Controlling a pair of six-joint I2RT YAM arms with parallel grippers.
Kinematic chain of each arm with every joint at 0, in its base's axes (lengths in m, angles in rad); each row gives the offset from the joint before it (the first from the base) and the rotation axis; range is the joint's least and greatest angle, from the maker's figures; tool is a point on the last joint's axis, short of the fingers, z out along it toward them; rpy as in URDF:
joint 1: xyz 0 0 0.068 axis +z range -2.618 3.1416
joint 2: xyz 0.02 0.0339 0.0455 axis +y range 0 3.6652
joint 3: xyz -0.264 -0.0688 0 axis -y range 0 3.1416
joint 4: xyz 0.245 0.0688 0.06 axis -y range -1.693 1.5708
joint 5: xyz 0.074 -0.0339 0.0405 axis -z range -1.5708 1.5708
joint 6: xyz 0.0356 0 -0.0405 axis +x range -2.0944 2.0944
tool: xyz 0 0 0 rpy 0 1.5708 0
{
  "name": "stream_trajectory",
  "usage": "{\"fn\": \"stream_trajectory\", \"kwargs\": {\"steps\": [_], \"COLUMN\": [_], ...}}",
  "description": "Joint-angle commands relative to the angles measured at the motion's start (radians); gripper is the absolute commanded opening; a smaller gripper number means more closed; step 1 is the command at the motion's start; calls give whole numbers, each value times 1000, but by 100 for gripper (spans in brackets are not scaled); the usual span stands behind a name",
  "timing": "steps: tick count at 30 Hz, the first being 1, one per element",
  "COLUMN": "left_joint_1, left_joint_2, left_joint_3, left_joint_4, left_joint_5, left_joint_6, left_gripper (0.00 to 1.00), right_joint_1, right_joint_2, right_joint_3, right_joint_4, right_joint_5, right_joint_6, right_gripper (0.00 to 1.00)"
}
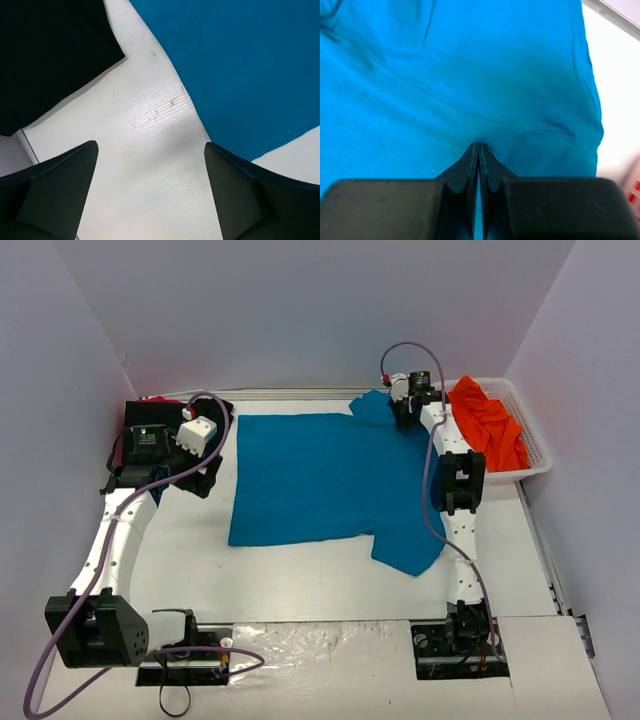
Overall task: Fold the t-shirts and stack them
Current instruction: Flatten out the tshirt
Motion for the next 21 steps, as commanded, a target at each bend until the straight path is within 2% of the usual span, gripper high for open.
{"fn": "stream_trajectory", "kwargs": {"steps": [1,3,4,5,6,7,8,9,10,12,14,16,18,19,21], "left_joint_1": [4,3,3,3,3,3,1,0,0,-8,-13,-94,-141,-190,-236], "left_joint_2": [-4,-4,-4,-7,-8,-13,-14,-14,-14,-19,-22,-36,-56,-60,-79], "left_joint_3": [17,13,9,6,3,-3,-5,-3,-2,-2,-3,-10,-37,-49,-95], "left_joint_4": [15,17,20,24,31,44,52,55,58,66,64,52,41,37,32], "left_joint_5": [19,21,21,19,16,-1,-12,-24,-28,-27,-45,-100,-174,-197,-261], "left_joint_6": [-9,-7,-4,7,13,21,27,28,31,42,66,94,148,168,208], "left_gripper": [87,87,87,87,87,87,87,87,87,87,87,87,87,87,87], "right_joint_1": [6,19,27,42,53,64,73,91,102,124,133,136,130,128,112], "right_joint_2": [65,40,23,3,-43,-69,-98,-159,-189,-293,-367,-474,-584,-617,-719], "right_joint_3": [-3,-14,-23,-43,-52,-63,-75,-80,-83,-106,-139,-224,-358,-412,-580], "right_joint_4": [-66,-64,-58,-55,-49,-38,-37,-35,-32,-30,-24,-14,5,11,40], "right_joint_5": [65,55,47,30,30,30,30,17,9,-10,-20,-20,-2,19,38], "right_joint_6": [-3,-29,-38,-58,-64,-67,-63,-55,-49,-33,-26,-24,-38,-43,-47], "right_gripper": [0,0,5,34,34,28,29,34,47,47,53,69,76,83,86]}}
